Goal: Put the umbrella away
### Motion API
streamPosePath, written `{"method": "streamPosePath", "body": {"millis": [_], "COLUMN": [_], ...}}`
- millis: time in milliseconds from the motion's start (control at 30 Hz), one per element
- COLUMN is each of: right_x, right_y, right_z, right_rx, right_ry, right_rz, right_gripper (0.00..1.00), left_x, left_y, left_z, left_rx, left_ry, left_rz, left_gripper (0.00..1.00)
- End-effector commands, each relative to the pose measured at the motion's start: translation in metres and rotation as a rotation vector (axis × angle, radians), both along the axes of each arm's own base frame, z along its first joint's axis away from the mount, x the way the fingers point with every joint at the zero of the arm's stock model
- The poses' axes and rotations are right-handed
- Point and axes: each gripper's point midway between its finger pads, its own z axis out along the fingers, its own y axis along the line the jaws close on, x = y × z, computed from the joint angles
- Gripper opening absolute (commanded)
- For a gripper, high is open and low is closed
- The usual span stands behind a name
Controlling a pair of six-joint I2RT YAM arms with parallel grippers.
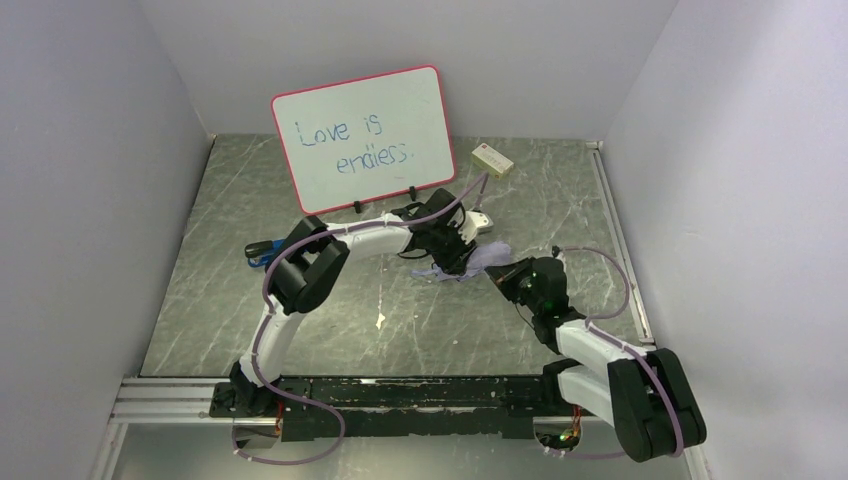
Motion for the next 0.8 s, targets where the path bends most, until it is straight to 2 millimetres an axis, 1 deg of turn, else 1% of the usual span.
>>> {"method": "streamPosePath", "body": {"millis": [0,267,533,767], "right_x": [0.027,0.038,0.051,0.060], "right_y": [-0.002,-0.007,-0.009,-0.005], "right_z": [0.042,0.042,0.035,0.033], "right_rx": [0.040,0.032,0.026,0.040], "right_ry": [-0.141,-0.137,-0.105,-0.098], "right_rz": [-0.030,-0.049,-0.060,-0.044], "right_gripper": [0.00,0.00,0.00,0.00], "left_x": [-0.039,-0.042,-0.043,-0.046], "left_y": [0.126,0.124,0.123,0.122], "left_z": [-0.121,-0.123,-0.122,-0.123], "left_rx": [0.549,0.556,0.555,0.559], "left_ry": [0.141,0.136,0.132,0.130], "left_rz": [0.099,0.083,0.072,0.062], "left_gripper": [0.05,0.05,0.05,0.05]}}
